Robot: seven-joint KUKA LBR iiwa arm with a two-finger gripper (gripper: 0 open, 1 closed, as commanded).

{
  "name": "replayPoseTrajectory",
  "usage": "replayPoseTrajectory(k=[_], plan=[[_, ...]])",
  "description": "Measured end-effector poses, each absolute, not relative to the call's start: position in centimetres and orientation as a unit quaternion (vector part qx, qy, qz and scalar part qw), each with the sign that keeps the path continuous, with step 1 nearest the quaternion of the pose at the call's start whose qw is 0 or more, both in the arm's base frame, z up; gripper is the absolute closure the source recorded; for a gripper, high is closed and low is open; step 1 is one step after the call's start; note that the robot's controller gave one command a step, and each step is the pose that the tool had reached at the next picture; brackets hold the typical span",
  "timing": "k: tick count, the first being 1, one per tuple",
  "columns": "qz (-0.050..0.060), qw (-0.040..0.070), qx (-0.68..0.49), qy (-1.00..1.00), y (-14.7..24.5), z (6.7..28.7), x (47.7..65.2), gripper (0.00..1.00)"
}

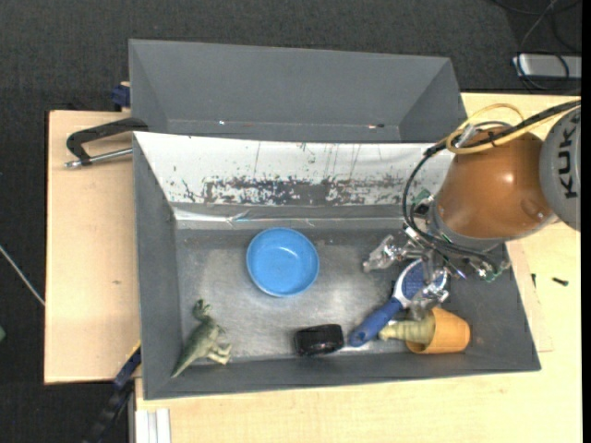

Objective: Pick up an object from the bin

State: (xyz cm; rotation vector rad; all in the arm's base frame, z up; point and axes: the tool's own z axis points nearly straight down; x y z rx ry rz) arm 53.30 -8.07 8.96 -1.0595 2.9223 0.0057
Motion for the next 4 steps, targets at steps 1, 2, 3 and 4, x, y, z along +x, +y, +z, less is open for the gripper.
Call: replayPoseTrajectory(k=[1, 2, 3, 4], plan=[[0.001, 0.020, -0.372, 0.928, -8.1, 9.1, 53.4, 0.00], [-0.007, 0.019, -0.410, 0.912, -9.2, 9.0, 53.4, 0.00], [0.001, 0.002, -0.234, 0.972, -5.7, 8.0, 51.3, 0.00], [0.001, 0.001, -0.234, 0.972, -5.8, 7.9, 51.2, 1.00]])
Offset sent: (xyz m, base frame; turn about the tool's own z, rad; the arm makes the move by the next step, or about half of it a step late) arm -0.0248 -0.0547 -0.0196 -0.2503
